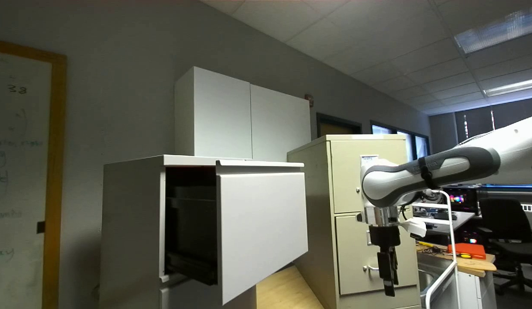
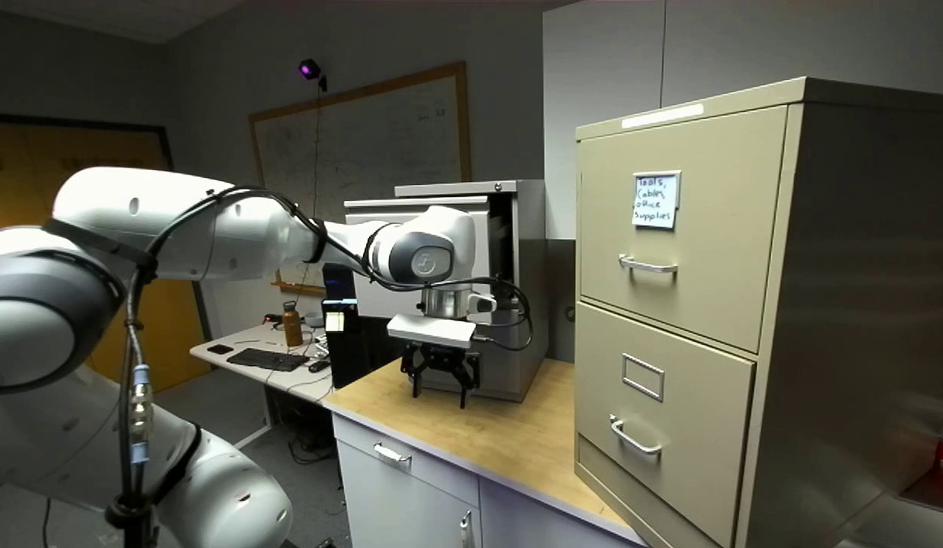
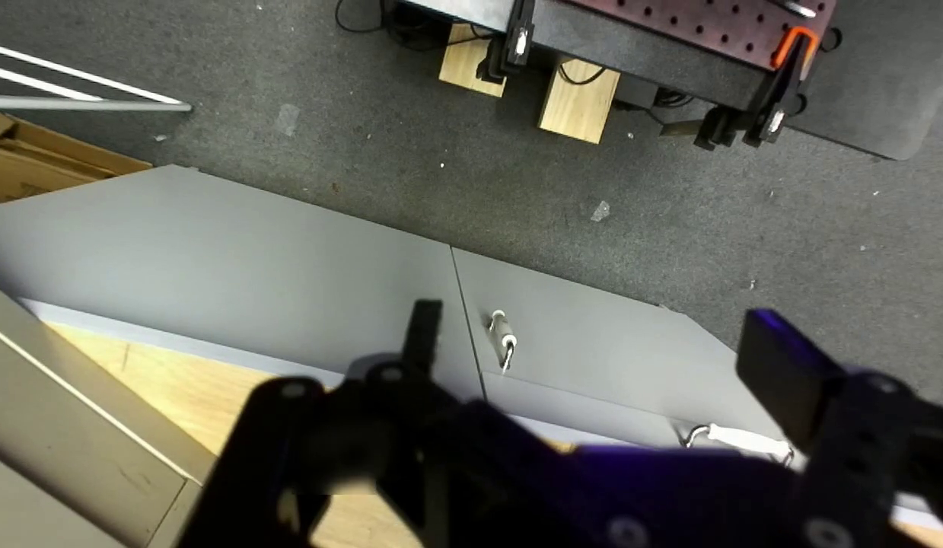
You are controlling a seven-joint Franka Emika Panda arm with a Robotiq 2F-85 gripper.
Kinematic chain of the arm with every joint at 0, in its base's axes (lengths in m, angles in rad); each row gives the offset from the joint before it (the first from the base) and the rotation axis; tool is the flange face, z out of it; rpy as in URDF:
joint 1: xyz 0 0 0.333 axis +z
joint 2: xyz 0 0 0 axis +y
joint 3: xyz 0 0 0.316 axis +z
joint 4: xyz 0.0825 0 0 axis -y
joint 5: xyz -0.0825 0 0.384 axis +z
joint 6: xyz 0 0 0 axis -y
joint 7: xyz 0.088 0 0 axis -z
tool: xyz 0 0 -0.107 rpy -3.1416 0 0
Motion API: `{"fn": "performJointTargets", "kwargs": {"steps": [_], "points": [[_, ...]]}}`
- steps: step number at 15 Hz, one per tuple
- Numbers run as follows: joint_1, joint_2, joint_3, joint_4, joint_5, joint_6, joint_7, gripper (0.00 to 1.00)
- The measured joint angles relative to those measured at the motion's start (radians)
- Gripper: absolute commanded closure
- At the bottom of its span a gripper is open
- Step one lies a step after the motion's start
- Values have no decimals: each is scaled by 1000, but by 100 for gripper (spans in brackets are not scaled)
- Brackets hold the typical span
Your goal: Close the top drawer of the file cabinet
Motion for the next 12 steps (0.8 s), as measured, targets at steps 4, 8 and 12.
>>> {"fn": "performJointTargets", "kwargs": {"steps": [4,8,12], "points": [[1,2,4,0,9,23,0,0],[17,2,30,1,24,88,1,0],[39,-6,73,11,52,161,7,33]]}}
